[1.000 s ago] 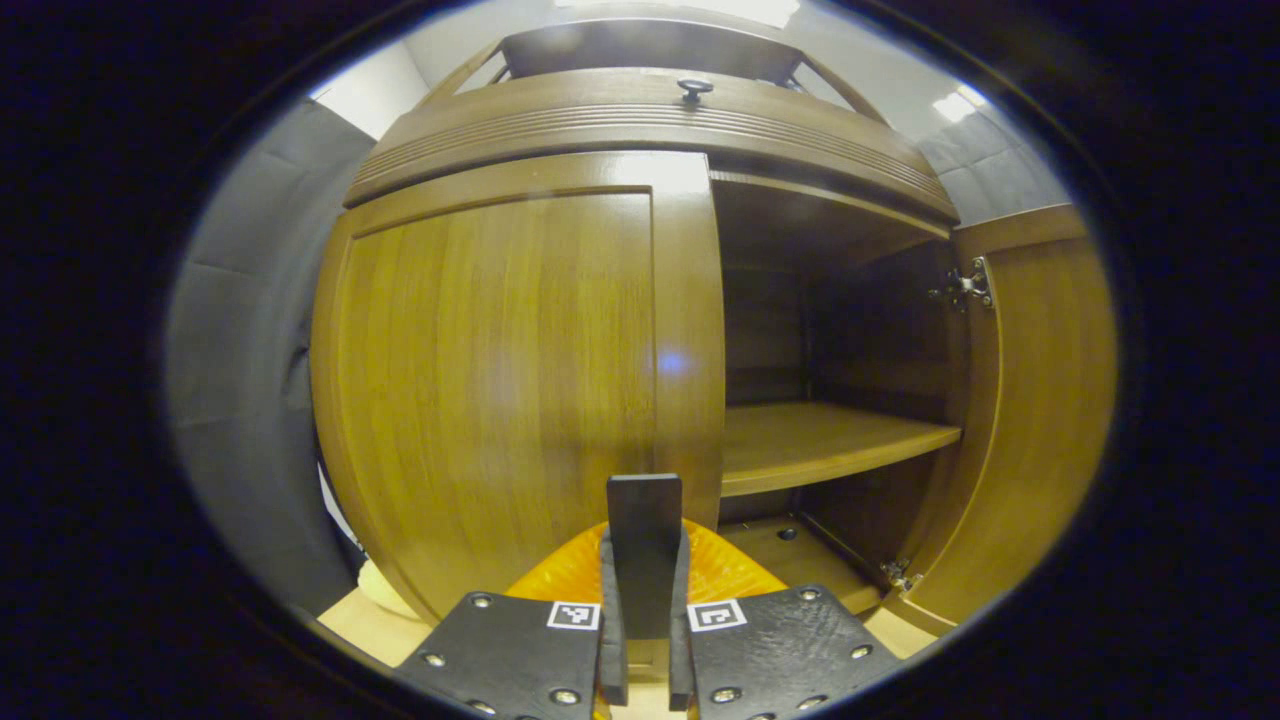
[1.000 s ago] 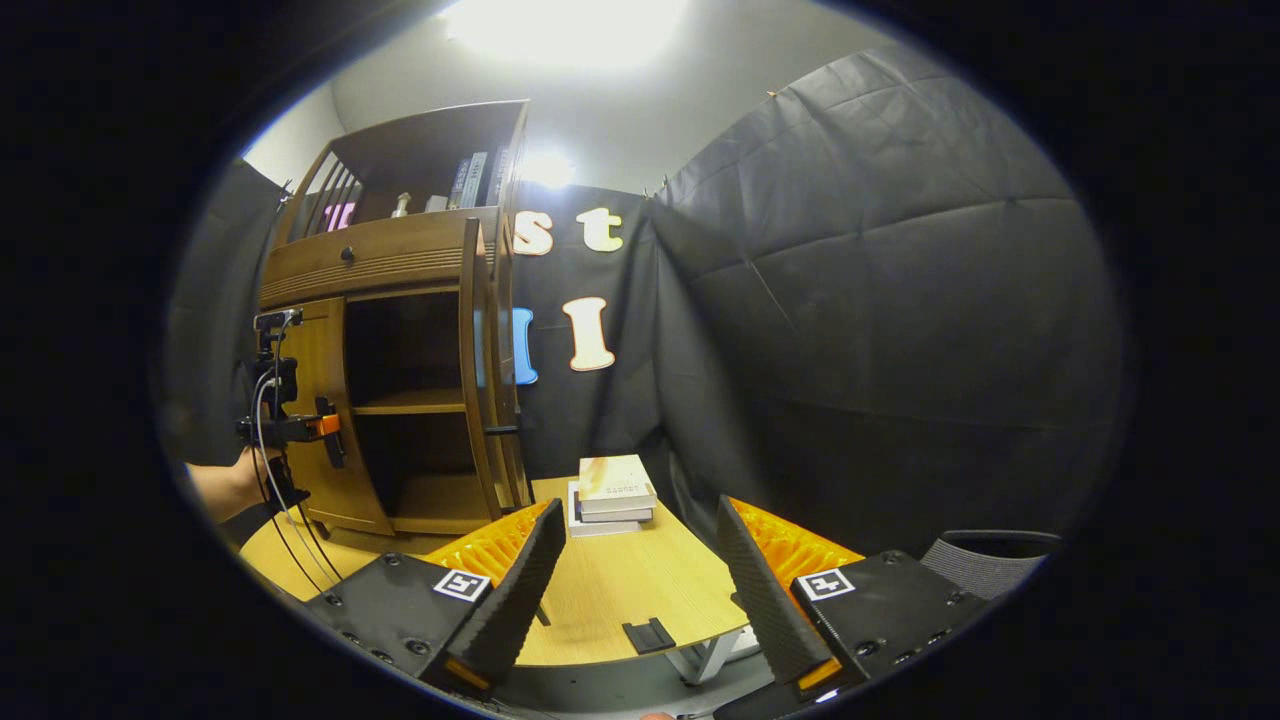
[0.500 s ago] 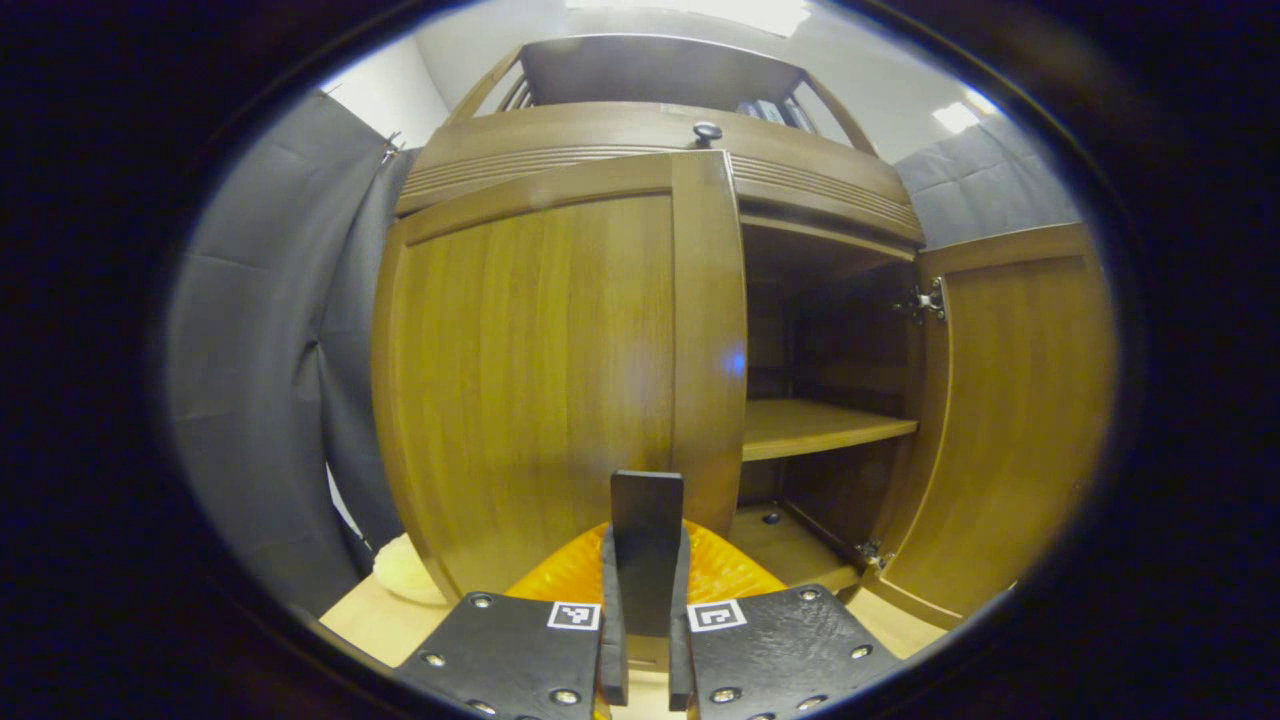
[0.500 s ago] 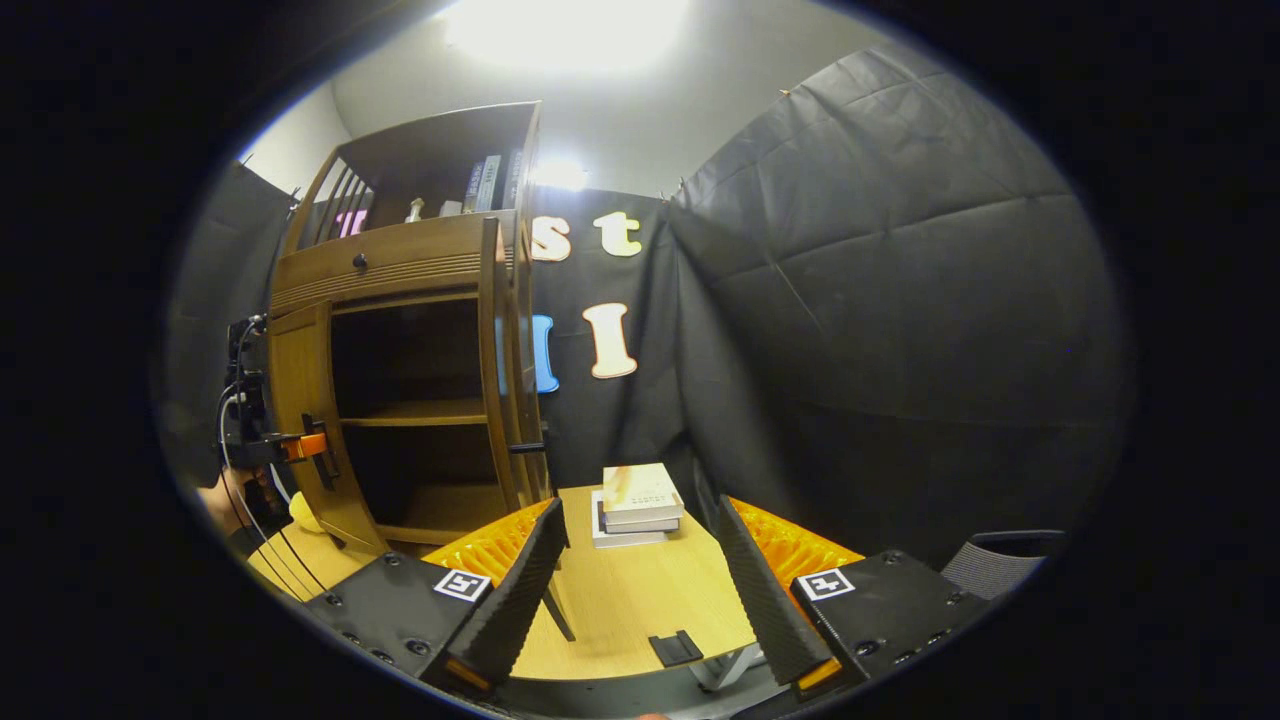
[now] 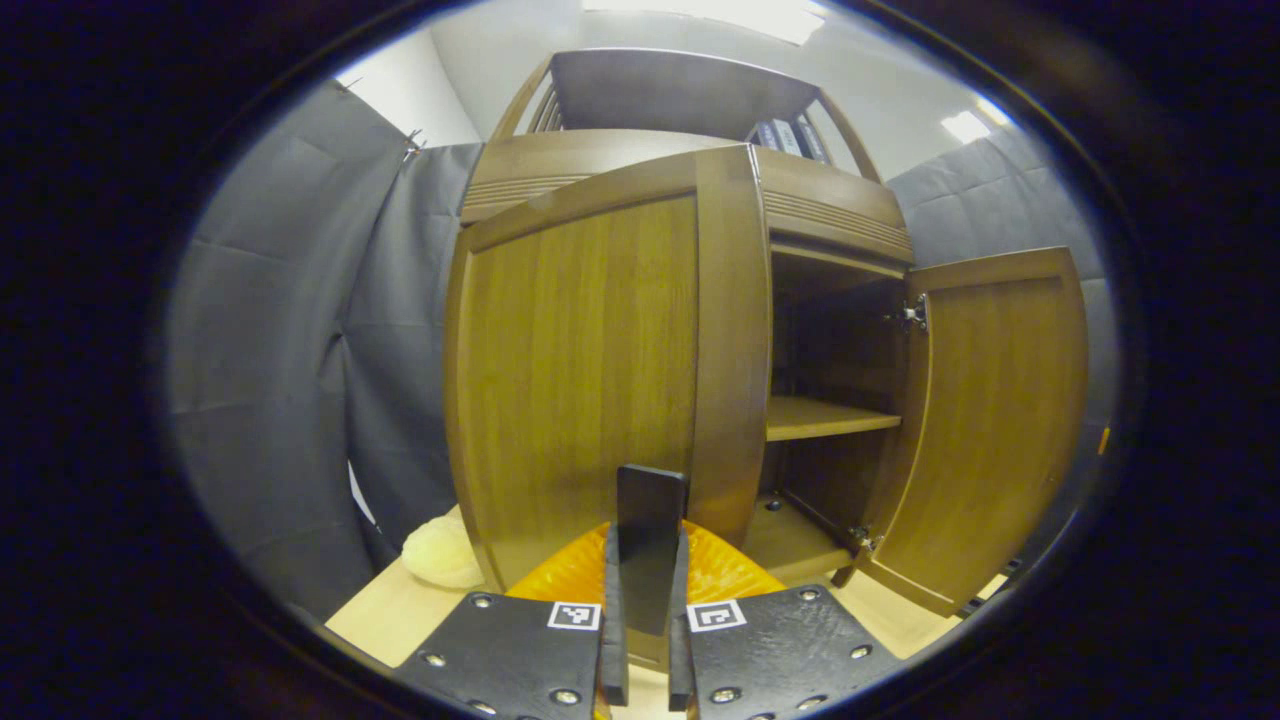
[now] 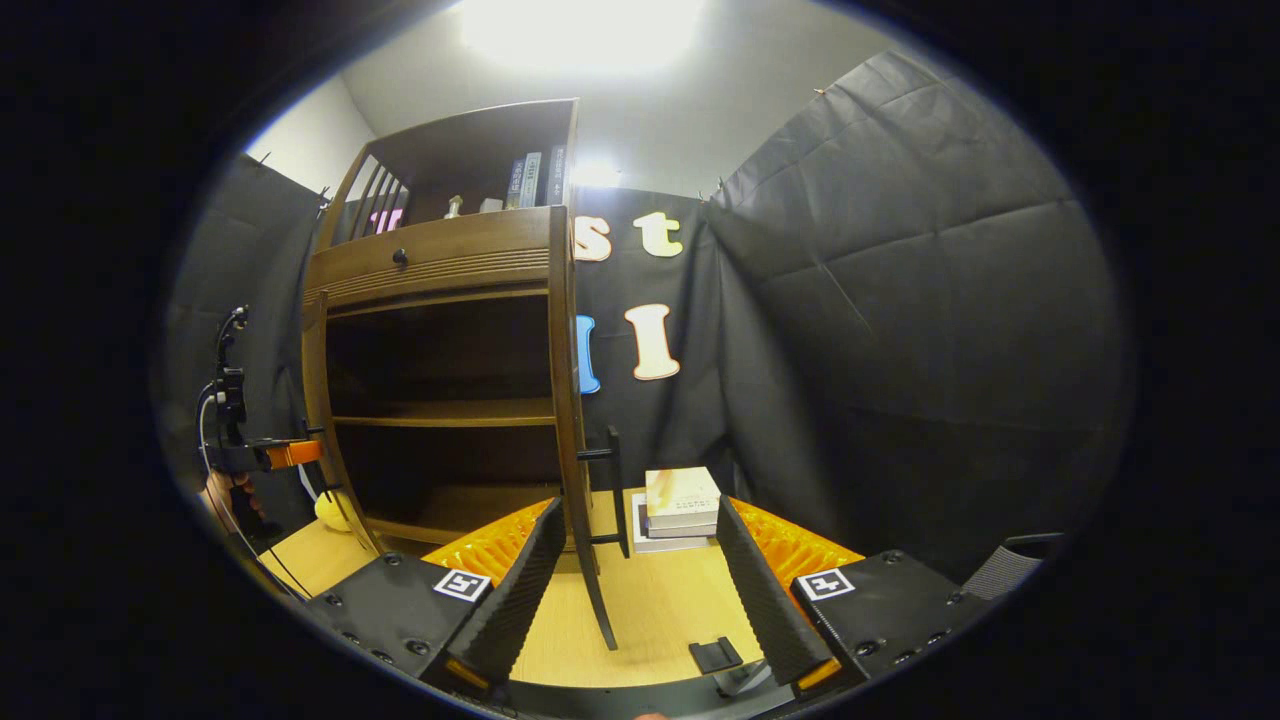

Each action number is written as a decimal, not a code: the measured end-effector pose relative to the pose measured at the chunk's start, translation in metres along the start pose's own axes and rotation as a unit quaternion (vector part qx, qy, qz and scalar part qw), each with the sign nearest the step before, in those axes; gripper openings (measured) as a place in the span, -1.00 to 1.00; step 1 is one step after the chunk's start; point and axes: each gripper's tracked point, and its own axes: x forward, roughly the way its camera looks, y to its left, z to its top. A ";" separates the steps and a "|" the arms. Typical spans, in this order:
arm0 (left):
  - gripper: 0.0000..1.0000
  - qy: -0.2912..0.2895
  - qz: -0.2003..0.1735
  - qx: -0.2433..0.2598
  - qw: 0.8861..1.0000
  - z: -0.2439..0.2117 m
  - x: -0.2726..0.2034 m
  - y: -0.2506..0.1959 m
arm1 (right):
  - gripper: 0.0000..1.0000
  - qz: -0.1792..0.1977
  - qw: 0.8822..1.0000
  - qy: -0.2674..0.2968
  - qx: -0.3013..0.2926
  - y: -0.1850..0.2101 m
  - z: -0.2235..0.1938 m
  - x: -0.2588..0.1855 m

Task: Open the right door of the double-door shoe cabinet with the right hand, and open the left door with the left hand.

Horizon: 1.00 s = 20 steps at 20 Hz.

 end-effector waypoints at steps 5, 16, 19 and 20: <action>-0.61 -0.003 0.004 -0.002 1.000 0.014 -0.006 0.003 | 0.92 0.022 1.000 -0.003 -0.010 0.022 0.003 0.003; -0.74 -0.007 0.012 -0.006 1.000 0.035 -0.022 0.015 | 0.92 0.065 0.998 0.001 -0.023 0.077 -0.005 0.007; -0.70 -0.010 0.019 -0.006 1.000 0.034 -0.024 0.019 | 0.86 0.081 0.996 -0.004 -0.029 0.098 0.000 0.008; -0.75 -0.011 0.020 -0.005 1.000 0.034 -0.024 0.020 | 0.86 0.085 0.996 -0.006 -0.031 0.104 0.000 0.009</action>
